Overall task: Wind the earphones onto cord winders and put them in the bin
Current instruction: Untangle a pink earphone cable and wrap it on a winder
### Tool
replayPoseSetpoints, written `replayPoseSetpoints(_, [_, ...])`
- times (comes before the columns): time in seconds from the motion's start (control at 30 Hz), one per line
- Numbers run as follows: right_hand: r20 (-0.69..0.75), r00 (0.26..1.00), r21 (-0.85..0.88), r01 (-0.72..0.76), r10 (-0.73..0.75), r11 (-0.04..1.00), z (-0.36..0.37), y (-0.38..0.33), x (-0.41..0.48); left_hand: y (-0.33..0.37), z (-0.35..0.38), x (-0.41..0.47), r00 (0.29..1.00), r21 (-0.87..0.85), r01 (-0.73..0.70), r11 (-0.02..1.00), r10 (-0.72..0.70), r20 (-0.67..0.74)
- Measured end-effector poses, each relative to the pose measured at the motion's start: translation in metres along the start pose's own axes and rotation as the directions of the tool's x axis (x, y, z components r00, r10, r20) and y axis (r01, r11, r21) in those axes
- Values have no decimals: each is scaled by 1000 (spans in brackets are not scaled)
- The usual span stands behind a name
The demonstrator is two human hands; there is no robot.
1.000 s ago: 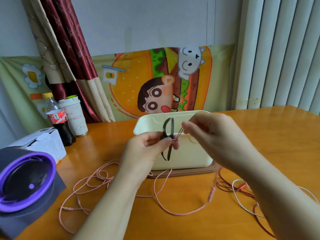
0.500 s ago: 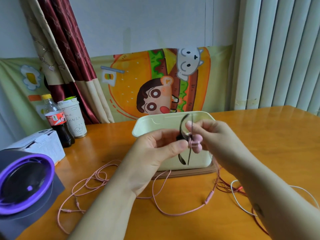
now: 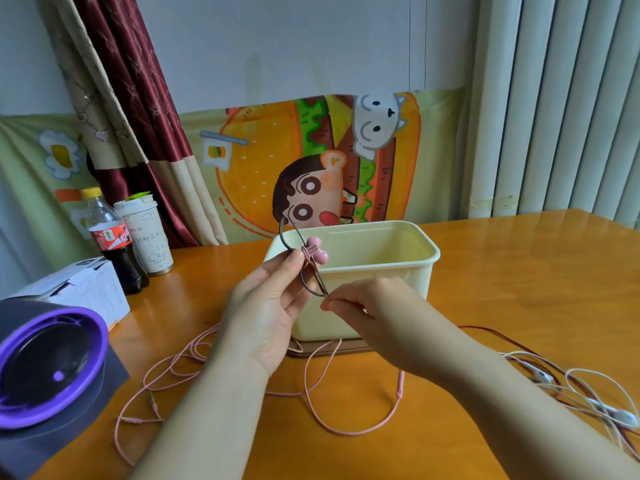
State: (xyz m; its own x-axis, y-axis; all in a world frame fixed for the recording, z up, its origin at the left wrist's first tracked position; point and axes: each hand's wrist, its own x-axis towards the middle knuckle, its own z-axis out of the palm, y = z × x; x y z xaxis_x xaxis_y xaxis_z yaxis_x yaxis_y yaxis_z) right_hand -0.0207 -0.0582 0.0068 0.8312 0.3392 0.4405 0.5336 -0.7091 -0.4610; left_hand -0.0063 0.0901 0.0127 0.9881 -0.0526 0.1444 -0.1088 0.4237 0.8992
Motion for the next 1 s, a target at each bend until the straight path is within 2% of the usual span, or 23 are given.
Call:
replayPoseSetpoints(0.07, [16,1000,-43,19,-18,999,-8,-4,-2,-3,-2,-1,999,97,-34,995,35,-4])
replayPoseSetpoints(0.17, [-3,997,-111,71,-72,991,-20,-11,-5,-7,-3,-3,996,400,-84,913,84,19])
replayPoseSetpoints(0.23, [-52,997,-89,52,-57,995,-31,-13,-6,-8,-2,-4,996,567,-90,819,80,43])
replayPoseSetpoints(0.3, [-132,991,-34,22,-26,999,-42,-11,-6,-8,1,-5,994,615,-91,784,29,110])
replayPoseSetpoints(0.4, [-269,963,66,-6,24,998,-53,0,-5,-5,6,-9,965,547,-65,835,-86,246])
replayPoseSetpoints(0.53, [-294,947,310,-32,128,950,-56,11,-4,-3,6,-11,911,521,-47,852,-178,373])
replayPoseSetpoints(0.63, [-254,945,488,-61,208,871,-53,18,-2,0,8,-14,885,441,-26,897,-185,427])
replayPoseSetpoints(0.73, [-116,963,621,-122,245,774,-42,29,0,4,10,-16,858,293,10,956,-159,489])
replayPoseSetpoints(0.8, [-17,971,693,-161,239,703,-31,30,0,7,12,-16,864,195,36,980,-128,487])
replayPoseSetpoints(0.87, [17,970,711,-183,244,679,-20,25,1,9,13,-15,884,123,54,991,-105,455])
replayPoseSetpoints(0.93, [-16,962,670,-192,273,717,-9,16,2,9,13,-13,923,84,63,994,-90,375])
replayPoseSetpoints(1.0, [-64,961,570,-185,268,801,2,11,3,6,11,-10,965,78,61,995,-79,249])
